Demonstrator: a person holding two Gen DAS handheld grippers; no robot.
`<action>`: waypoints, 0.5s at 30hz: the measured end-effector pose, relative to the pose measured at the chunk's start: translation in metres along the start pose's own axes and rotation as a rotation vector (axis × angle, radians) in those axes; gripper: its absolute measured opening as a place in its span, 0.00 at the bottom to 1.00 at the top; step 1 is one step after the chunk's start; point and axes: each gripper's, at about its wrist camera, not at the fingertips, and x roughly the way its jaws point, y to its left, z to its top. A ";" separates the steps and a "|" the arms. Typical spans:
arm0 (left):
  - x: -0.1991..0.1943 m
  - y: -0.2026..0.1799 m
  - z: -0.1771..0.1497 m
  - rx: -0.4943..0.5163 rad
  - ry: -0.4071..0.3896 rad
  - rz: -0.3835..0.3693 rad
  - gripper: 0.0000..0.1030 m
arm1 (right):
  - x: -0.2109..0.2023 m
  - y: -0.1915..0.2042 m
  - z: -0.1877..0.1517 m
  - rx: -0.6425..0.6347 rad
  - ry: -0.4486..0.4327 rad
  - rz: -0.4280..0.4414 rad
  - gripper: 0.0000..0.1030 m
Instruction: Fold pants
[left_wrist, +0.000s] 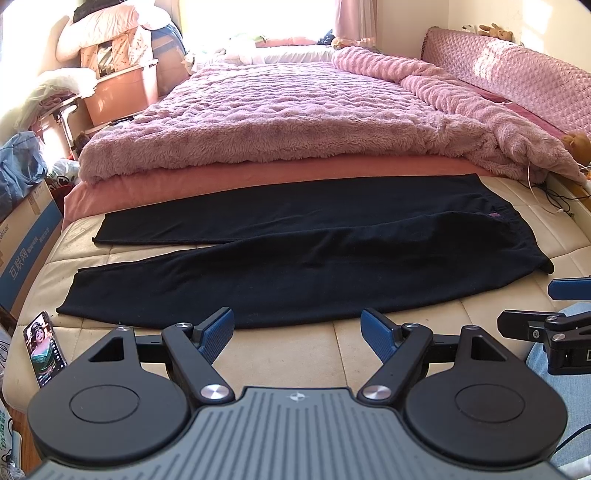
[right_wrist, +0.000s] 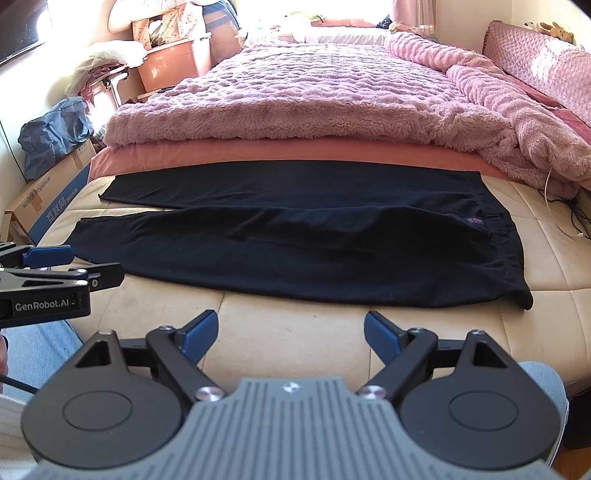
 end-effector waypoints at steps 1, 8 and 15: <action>0.000 0.000 0.000 0.000 0.000 0.000 0.89 | 0.001 0.000 0.000 -0.001 0.000 0.000 0.80; 0.000 0.000 0.000 0.000 0.002 -0.002 0.89 | 0.001 -0.001 -0.001 -0.008 -0.003 -0.001 0.80; -0.001 0.002 0.000 0.000 0.001 -0.002 0.89 | 0.002 0.001 -0.001 -0.011 -0.001 -0.004 0.80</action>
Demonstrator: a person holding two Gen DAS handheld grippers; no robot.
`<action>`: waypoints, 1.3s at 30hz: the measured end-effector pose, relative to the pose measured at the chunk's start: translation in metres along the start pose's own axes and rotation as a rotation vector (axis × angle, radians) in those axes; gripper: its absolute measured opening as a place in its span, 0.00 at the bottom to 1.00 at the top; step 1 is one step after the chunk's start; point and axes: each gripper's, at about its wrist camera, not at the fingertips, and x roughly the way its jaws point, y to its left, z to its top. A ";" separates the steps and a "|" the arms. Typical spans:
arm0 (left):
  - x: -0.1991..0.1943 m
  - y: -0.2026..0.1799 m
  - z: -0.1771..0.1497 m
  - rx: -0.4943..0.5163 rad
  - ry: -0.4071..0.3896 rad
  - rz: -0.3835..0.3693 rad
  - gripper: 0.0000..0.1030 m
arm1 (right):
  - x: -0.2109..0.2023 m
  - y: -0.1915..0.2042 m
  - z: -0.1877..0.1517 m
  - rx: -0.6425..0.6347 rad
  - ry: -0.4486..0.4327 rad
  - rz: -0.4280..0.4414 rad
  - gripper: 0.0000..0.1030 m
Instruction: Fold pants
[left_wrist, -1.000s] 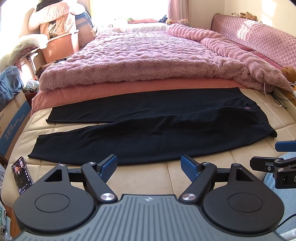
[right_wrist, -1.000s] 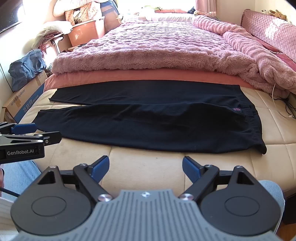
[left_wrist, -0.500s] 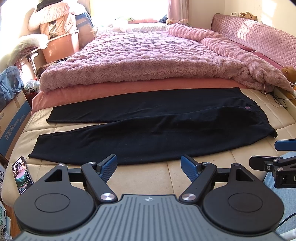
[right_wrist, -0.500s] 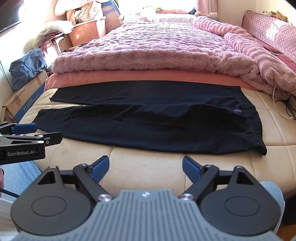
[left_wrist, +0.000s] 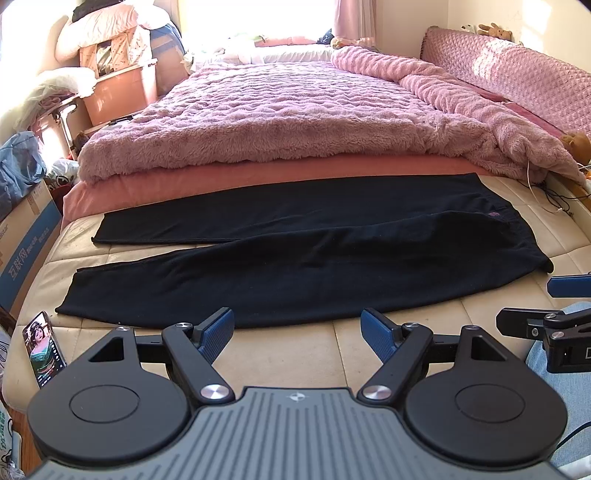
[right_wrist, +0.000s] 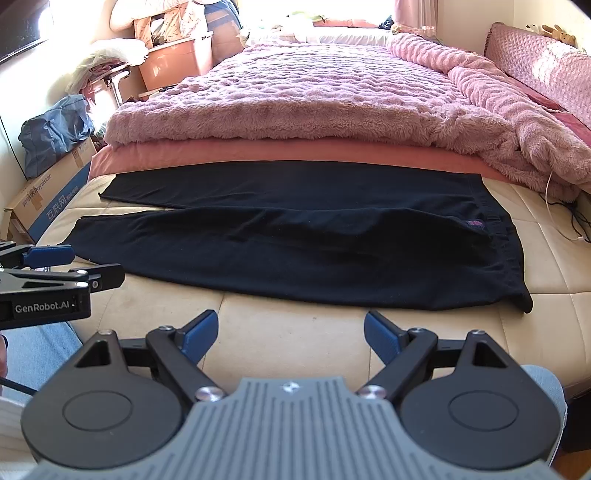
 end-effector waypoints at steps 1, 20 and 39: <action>0.000 0.000 0.000 0.000 0.000 0.000 0.89 | 0.000 0.000 0.000 -0.001 0.001 0.000 0.80; 0.000 0.000 0.000 0.001 -0.001 0.000 0.89 | 0.002 0.001 0.000 0.001 0.005 -0.002 0.80; 0.009 0.004 0.001 0.036 -0.018 -0.012 0.89 | 0.009 -0.005 -0.001 0.015 0.015 0.014 0.80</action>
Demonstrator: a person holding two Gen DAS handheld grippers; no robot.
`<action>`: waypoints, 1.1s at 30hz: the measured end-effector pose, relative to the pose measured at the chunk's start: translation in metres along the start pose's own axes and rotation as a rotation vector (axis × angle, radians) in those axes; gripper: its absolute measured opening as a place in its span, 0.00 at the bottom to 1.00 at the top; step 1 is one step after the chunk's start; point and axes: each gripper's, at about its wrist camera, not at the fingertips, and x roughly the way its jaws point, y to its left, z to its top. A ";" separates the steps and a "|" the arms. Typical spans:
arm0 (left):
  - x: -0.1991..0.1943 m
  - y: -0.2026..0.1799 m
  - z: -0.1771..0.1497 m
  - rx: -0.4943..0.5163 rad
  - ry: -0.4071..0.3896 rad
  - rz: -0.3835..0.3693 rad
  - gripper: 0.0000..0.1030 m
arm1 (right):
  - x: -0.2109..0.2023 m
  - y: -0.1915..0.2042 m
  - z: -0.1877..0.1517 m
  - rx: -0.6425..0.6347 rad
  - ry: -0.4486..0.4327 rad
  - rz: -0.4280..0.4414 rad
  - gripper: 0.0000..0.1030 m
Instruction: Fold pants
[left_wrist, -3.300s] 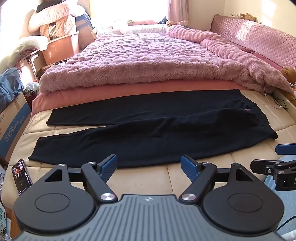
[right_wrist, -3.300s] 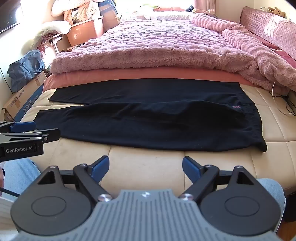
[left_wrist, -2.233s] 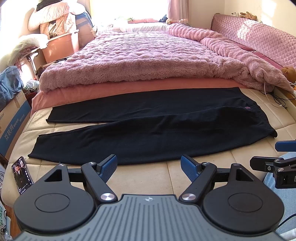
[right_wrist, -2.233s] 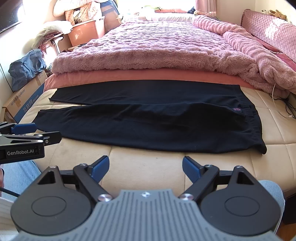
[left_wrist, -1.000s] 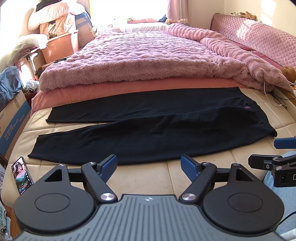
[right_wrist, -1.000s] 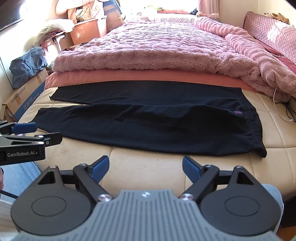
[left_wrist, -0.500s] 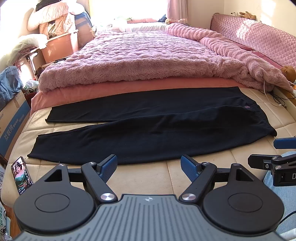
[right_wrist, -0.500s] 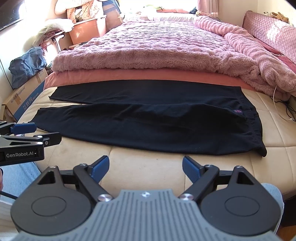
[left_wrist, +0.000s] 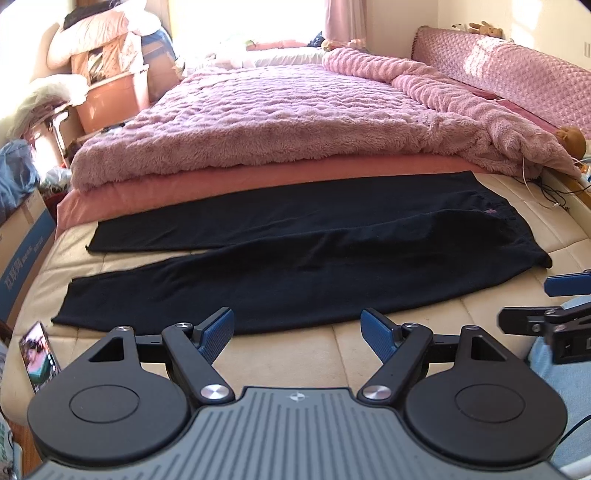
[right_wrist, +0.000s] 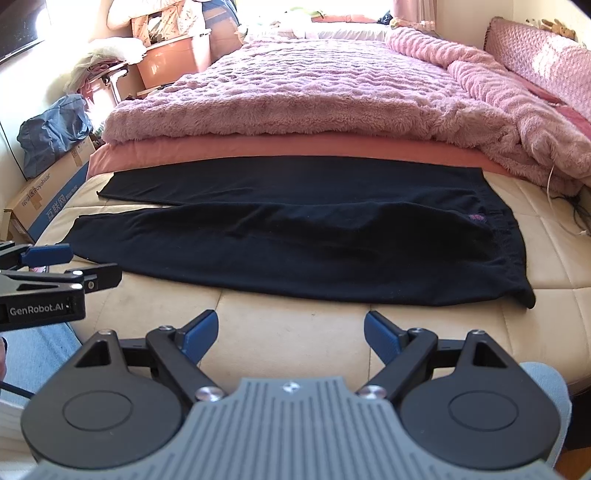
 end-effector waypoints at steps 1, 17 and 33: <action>0.003 0.003 0.001 0.006 -0.003 0.004 0.89 | 0.002 -0.004 -0.001 0.008 -0.002 0.008 0.80; 0.094 0.070 0.010 0.360 0.093 0.102 0.74 | 0.057 -0.189 0.011 -0.058 0.050 -0.262 0.51; 0.156 0.105 -0.020 0.491 0.333 0.099 0.74 | 0.157 -0.243 -0.003 -0.811 0.281 -0.335 0.30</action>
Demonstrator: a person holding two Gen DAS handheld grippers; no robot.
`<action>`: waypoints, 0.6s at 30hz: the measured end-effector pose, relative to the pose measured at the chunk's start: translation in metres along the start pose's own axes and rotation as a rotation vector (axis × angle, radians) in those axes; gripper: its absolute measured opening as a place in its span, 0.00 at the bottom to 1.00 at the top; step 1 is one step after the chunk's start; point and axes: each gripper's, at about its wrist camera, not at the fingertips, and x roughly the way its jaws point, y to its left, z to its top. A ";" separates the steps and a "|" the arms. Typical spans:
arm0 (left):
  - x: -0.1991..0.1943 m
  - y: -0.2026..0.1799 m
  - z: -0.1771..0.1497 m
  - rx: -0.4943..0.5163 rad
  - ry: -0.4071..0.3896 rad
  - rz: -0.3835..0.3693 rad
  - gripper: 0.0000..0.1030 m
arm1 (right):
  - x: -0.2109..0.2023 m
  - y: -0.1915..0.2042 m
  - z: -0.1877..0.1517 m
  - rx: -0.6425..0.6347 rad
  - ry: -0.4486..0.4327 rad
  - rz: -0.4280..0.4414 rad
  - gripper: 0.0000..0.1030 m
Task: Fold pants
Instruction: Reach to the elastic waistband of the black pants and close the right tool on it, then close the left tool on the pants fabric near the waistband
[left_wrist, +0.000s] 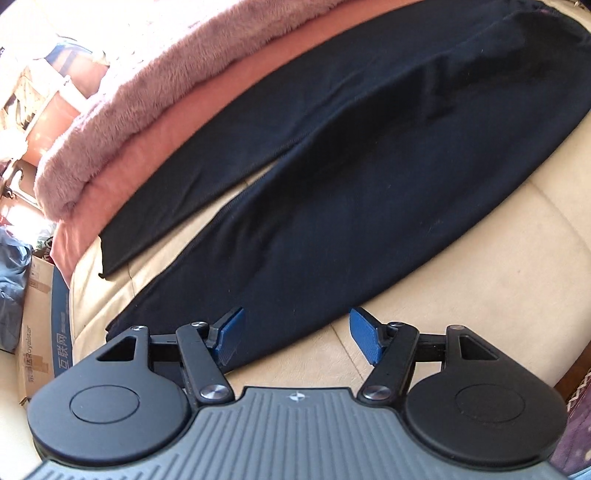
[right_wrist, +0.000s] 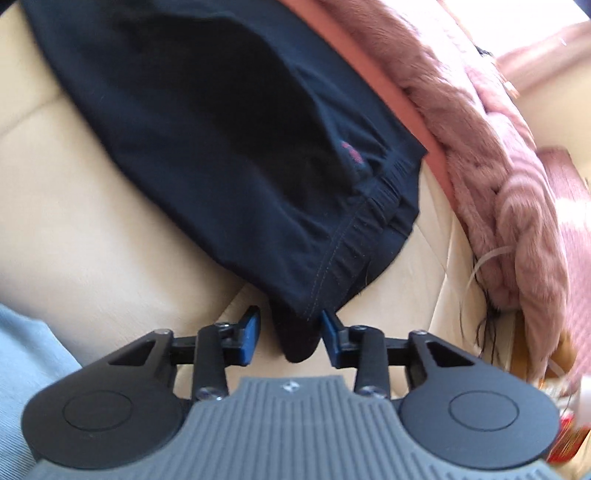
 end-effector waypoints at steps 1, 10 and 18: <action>0.002 0.001 0.000 0.001 0.003 -0.002 0.75 | 0.001 0.002 0.001 -0.038 0.002 -0.012 0.28; 0.021 0.007 0.000 -0.029 0.045 -0.023 0.74 | -0.015 0.009 -0.003 -0.514 -0.025 -0.220 0.03; 0.019 0.013 -0.004 0.007 0.031 -0.036 0.74 | 0.002 0.027 -0.012 -0.844 0.059 -0.090 0.02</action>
